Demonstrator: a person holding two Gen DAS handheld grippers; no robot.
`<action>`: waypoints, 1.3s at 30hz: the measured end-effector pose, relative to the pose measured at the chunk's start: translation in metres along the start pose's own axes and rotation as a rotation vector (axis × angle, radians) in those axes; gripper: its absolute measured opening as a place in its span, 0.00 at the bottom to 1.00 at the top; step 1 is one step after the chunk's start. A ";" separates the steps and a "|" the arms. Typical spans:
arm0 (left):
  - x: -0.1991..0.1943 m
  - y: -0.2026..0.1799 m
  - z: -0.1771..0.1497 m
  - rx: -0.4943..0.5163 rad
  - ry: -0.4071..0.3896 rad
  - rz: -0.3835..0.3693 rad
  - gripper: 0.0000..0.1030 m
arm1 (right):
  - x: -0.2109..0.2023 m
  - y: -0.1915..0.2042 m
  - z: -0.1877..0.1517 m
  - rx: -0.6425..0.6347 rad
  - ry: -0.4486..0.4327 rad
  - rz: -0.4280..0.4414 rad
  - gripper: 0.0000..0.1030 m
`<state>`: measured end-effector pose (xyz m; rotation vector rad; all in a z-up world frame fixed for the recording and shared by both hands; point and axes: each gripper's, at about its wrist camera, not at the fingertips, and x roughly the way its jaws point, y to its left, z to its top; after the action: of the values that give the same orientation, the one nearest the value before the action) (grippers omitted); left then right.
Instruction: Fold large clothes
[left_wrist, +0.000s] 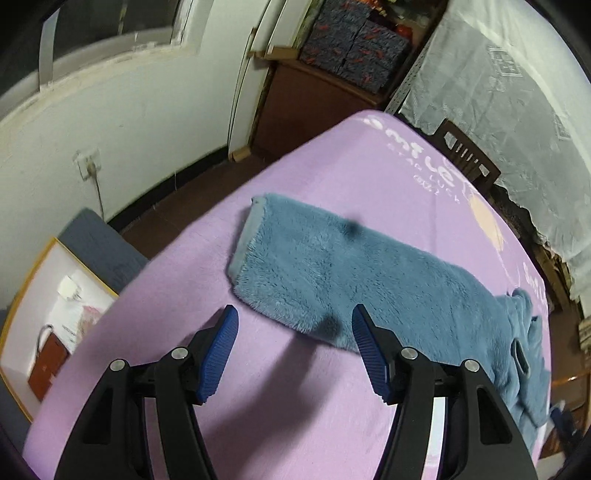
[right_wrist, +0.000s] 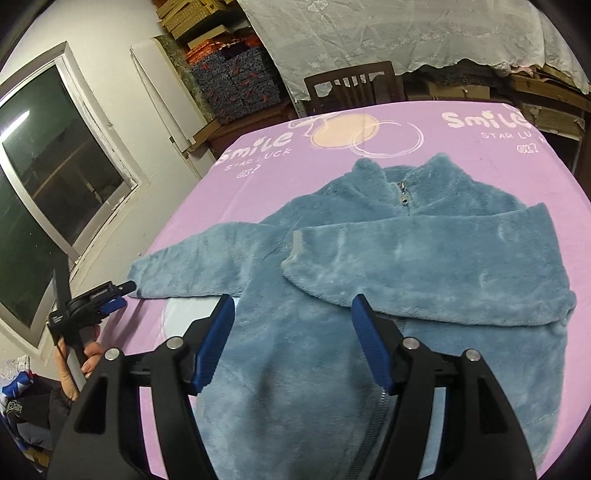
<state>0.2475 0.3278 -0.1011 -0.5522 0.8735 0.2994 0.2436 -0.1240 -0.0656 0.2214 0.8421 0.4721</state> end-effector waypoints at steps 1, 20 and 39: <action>0.002 0.000 0.002 0.002 -0.012 0.009 0.62 | 0.000 -0.001 0.000 0.004 -0.001 -0.001 0.62; -0.007 -0.048 0.017 0.182 -0.114 0.112 0.14 | 0.008 -0.044 0.001 0.076 0.000 -0.014 0.63; -0.044 -0.165 -0.010 0.406 -0.160 0.058 0.30 | -0.028 -0.087 -0.006 0.156 -0.058 0.052 0.63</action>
<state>0.2905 0.1855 -0.0169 -0.1244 0.7684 0.2071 0.2503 -0.2132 -0.0834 0.4000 0.8187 0.4465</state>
